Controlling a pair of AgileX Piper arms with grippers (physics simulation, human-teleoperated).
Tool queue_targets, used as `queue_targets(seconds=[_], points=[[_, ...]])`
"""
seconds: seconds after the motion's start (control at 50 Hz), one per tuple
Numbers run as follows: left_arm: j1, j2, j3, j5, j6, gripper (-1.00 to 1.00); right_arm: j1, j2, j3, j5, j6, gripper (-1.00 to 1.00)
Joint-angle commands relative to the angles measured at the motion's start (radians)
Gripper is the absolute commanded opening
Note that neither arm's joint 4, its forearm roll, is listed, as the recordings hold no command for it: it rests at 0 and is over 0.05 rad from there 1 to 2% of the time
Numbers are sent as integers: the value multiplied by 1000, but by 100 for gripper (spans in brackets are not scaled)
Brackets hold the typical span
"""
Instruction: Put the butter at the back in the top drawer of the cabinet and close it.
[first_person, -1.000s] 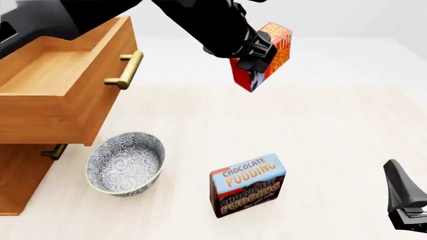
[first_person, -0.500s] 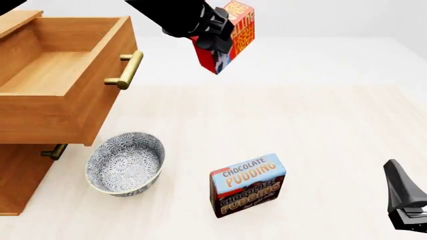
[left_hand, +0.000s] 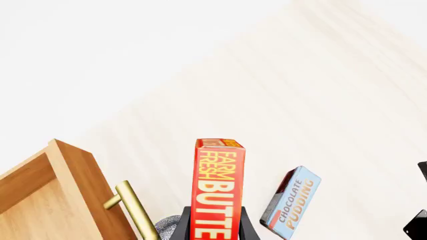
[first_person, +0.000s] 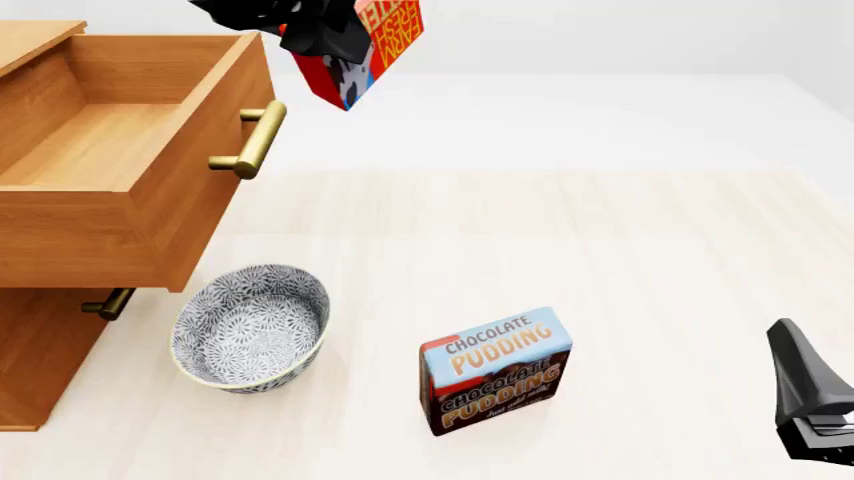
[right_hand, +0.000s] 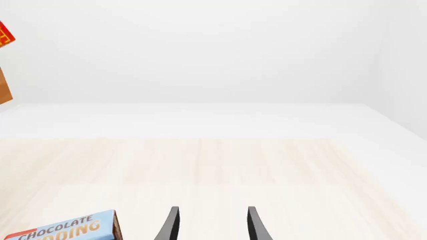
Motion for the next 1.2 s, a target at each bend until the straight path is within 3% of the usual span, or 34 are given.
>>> queue_targets(seconds=[0.02, 1.2], points=[[64, -69, -5, 28, 17, -100, 0, 0, 0, 0, 0, 100], [325, -276, 71, 109, 24, -100, 0, 0, 0, 0, 0, 100]])
